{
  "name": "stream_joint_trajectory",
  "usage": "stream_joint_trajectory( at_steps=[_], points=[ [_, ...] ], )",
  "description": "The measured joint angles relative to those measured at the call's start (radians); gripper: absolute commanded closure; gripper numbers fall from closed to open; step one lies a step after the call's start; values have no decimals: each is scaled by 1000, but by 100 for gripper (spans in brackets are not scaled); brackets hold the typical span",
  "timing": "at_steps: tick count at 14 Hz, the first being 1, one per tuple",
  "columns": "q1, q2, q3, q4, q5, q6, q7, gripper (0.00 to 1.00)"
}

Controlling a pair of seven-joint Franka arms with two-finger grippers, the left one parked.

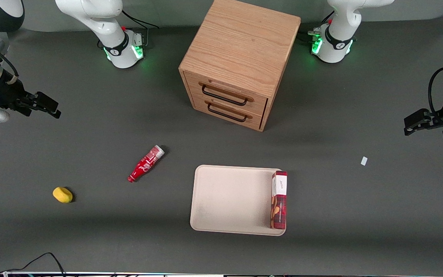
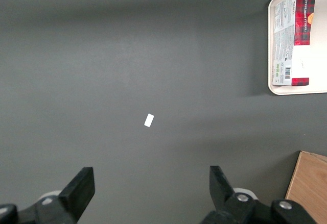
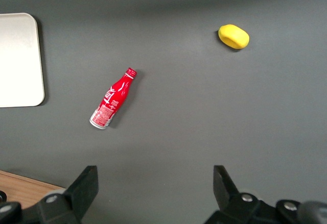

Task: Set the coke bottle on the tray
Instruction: 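Move the right gripper down over the red Coca-Cola bottle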

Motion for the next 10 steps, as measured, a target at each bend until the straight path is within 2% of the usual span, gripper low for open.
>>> stream_joint_trajectory(
  at_steps=[6,10],
  points=[
    [0,4,6,-1,0,-5,34,0],
    [1,59,29,-7,1,-2,55,0]
  ],
)
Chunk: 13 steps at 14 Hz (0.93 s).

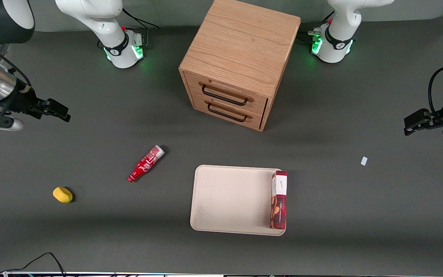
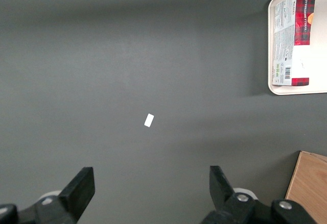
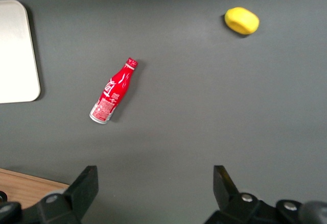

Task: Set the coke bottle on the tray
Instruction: 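Move the right gripper down over the red Coca-Cola bottle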

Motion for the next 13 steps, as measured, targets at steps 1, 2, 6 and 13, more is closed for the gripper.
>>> stream_joint_trajectory(
  at_steps=[1,2,6,13],
  points=[
    [0,18,13,-2,1,14,20,0],
    [1,40,27,-5,1,38,53,0],
    [3,158,120,-10,2,174,277,0],
    [78,408,175,-48,-125,446,758,0]
  ],
)
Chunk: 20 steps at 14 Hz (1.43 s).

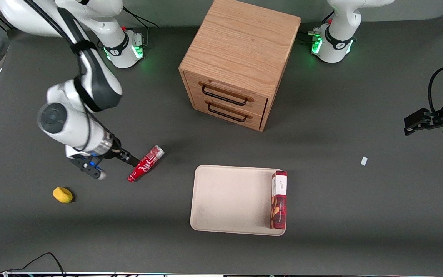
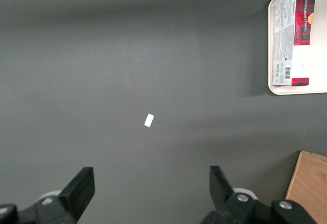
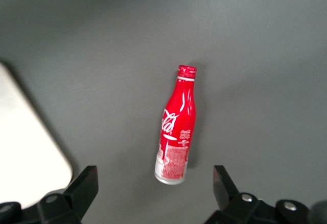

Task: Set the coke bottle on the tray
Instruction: 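Move the right gripper down over the red Coca-Cola bottle, then close the right gripper around the bottle's body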

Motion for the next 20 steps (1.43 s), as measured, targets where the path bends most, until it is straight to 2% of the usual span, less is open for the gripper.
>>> stream_joint_trajectory(
  at_steps=[2,3,7,13,15,17,18,20],
  points=[
    [19,72,12,-1,-60,32,144,0],
    [21,102,13,-3,-70,52,182,0],
    [10,187,10,-65,-73,195,228,0],
    [-4,230,5,-75,-74,209,255,0],
    [-7,233,3,-76,-86,211,256,4],
    [-9,243,-1,-76,-90,225,257,10],
    [-10,248,-2,-76,-91,230,257,19],
    [-10,254,-2,-76,-92,235,258,49]
  ],
)
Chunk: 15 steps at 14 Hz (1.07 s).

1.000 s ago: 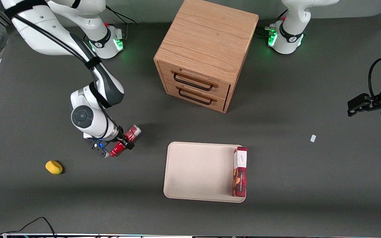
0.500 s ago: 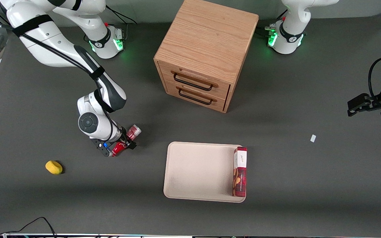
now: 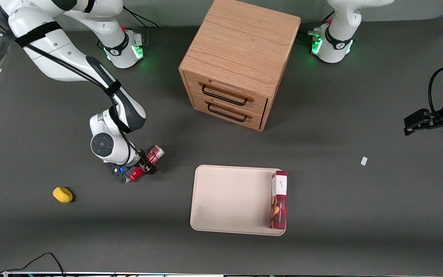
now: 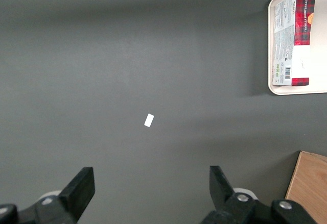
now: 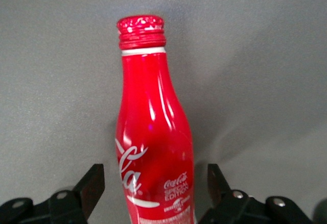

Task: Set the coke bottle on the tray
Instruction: 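Close the right gripper around the bottle's body, then lift the bottle and carry it over the cream tray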

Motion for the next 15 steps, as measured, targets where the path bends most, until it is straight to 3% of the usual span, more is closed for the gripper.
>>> stream_joint_trajectory(
  at_steps=[3,10,15],
  points=[
    [0,1,0,0,-1,5,0,98],
    [4,0,11,55,-34,-4,-37,100],
    [6,-3,39,363,-35,-291,-130,100]
  ],
)
